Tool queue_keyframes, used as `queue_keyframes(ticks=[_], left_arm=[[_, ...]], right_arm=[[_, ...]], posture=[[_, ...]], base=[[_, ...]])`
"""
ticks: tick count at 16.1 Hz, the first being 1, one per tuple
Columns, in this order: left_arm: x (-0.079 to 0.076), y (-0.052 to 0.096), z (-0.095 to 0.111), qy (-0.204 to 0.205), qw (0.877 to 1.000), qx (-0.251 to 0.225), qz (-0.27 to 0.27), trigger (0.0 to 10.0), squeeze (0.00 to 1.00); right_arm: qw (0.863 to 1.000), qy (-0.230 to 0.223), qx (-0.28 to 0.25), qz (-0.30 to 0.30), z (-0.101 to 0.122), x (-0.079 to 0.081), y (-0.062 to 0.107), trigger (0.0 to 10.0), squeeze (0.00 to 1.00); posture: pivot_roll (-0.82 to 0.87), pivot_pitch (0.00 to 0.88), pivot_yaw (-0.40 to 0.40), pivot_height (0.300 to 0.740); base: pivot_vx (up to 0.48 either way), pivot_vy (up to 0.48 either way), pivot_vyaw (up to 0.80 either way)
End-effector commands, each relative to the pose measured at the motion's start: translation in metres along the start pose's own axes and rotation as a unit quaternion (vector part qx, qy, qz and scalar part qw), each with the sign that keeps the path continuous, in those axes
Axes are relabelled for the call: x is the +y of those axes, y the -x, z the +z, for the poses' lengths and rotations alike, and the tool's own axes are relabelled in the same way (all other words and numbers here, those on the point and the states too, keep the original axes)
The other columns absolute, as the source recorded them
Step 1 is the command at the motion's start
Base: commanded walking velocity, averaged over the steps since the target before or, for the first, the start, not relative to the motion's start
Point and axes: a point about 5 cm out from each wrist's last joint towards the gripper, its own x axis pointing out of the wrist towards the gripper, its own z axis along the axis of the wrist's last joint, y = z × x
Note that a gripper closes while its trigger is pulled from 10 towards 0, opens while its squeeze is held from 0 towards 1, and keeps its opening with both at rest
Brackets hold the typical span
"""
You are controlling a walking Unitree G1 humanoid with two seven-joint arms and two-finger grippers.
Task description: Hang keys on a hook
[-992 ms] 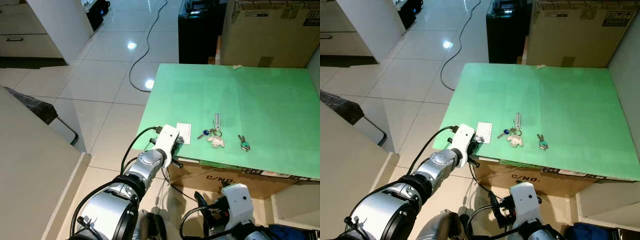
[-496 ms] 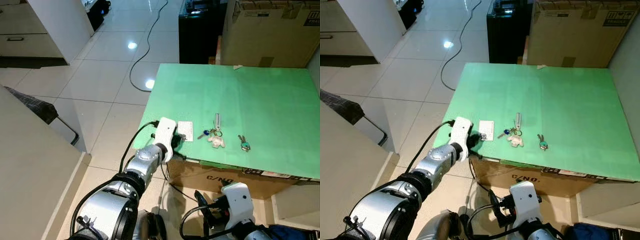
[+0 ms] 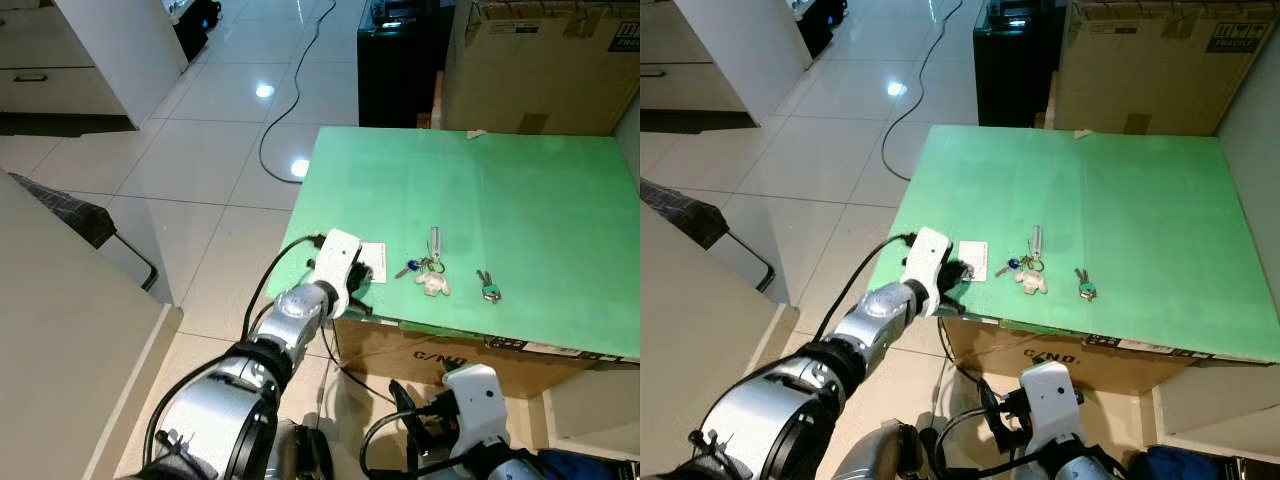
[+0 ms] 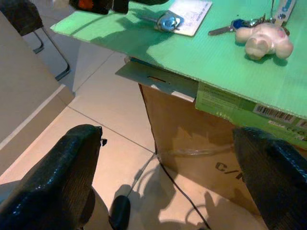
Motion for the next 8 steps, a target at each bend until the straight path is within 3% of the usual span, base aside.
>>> queue_keyframes(ticks=[1, 4, 8], left_arm=[[-0.055, -0.017, 0.02, 0.008, 0.998, -0.019, -0.064, 10.0, 1.0], [-0.057, -0.018, 0.017, 0.027, 0.998, 0.0, -0.06, 10.0, 1.0], [-0.06, -0.018, 0.01, 0.038, 0.997, 0.024, -0.066, 10.0, 1.0]], right_arm=[[1.0, -0.006, 0.003, -0.001, -0.003, 0.001, 0.001, 10.0, 0.0], [0.999, -0.002, -0.031, -0.021, 0.012, -0.006, 0.001, 10.0, 0.0], [0.999, 0.005, -0.037, -0.021, 0.016, -0.008, 0.001, 10.0, 0.0]], posture=[[-0.3, 0.219, 0.18, 0.686], [-0.31, 0.221, 0.179, 0.686], [-0.31, 0.225, 0.177, 0.686]], base=[[0.0, 0.0, 0.0], [0.0, 0.0, 0.0], [0.0, 0.0, 0.0]])
